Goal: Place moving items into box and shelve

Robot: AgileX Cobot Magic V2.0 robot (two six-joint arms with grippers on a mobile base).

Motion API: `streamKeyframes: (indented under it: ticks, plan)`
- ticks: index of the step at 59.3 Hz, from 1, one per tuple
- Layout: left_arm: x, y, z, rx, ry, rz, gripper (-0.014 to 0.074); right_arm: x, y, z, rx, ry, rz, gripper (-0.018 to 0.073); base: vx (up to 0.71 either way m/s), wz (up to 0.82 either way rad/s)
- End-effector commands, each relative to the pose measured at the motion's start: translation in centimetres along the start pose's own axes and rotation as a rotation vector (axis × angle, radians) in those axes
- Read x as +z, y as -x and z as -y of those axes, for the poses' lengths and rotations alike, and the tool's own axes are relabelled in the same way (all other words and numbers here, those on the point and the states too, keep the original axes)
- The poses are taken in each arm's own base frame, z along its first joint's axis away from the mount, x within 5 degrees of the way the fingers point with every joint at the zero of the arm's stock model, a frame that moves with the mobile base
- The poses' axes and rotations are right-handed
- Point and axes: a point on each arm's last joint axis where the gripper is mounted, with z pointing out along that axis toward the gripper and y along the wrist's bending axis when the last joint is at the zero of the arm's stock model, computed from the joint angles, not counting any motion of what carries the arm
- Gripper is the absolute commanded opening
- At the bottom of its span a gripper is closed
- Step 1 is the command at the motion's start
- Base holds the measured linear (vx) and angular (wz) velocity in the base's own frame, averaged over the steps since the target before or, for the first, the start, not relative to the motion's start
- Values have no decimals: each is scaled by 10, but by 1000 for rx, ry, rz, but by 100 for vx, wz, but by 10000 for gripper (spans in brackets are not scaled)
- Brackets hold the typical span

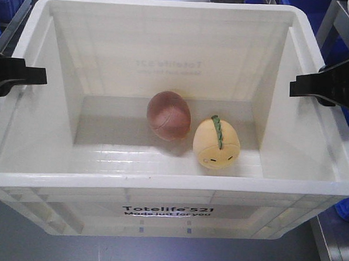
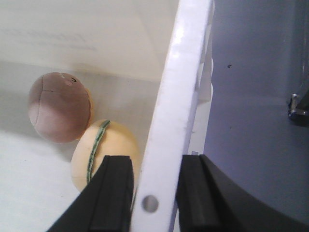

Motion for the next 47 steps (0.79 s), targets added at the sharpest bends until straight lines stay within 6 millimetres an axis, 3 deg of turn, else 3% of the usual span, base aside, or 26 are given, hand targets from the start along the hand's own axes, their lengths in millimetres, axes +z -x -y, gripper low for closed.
streamKeyframes:
  ticks: [1, 47]
  plan:
    - [-18, 20, 14, -27, -78, 186, -3, -20, 20, -9, 19, 52, 188, -4, 42, -5]
    - [-18, 20, 14, -27, -78, 186, -3, -20, 20, -9, 19, 51, 189, -4, 43, 0]
